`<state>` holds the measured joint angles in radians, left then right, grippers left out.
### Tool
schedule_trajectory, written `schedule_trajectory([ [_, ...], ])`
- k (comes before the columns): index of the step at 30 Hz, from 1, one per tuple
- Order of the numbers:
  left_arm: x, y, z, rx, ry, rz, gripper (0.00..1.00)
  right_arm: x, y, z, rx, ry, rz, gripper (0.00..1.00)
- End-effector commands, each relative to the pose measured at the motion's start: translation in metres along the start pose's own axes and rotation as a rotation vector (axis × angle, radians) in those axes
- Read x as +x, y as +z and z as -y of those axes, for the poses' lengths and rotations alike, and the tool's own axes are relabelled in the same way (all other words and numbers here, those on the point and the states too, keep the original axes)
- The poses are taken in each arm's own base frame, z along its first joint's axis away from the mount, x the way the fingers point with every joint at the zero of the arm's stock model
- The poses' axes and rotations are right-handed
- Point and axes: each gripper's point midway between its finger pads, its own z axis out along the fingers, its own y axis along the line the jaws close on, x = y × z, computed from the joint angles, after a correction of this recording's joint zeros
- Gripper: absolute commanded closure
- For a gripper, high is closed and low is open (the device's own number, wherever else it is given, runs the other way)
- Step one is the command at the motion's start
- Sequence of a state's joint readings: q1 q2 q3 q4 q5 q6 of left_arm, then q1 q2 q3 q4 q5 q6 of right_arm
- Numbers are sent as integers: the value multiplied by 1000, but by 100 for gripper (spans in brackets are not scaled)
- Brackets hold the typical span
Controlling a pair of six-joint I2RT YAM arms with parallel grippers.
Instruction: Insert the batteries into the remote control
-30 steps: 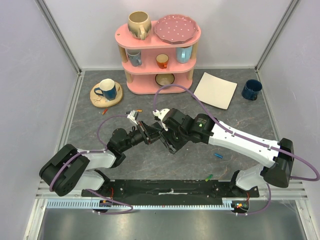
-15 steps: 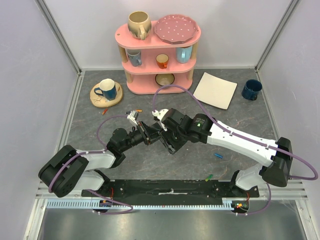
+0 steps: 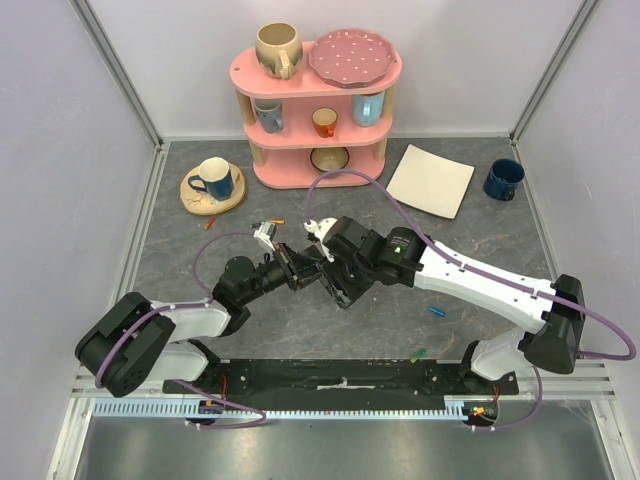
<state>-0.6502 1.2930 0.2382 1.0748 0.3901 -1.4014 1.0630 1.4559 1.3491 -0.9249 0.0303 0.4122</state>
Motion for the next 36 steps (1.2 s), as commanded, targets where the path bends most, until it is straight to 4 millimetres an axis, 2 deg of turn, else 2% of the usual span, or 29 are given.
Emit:
schedule_trajectory([
  [1,-7,3,63,199,23,16,98,4,6,-2,-11,5,-14,60],
  [36,-12,13,84,231,41,4,98,16,14,-2,-14,-15,-59,57],
])
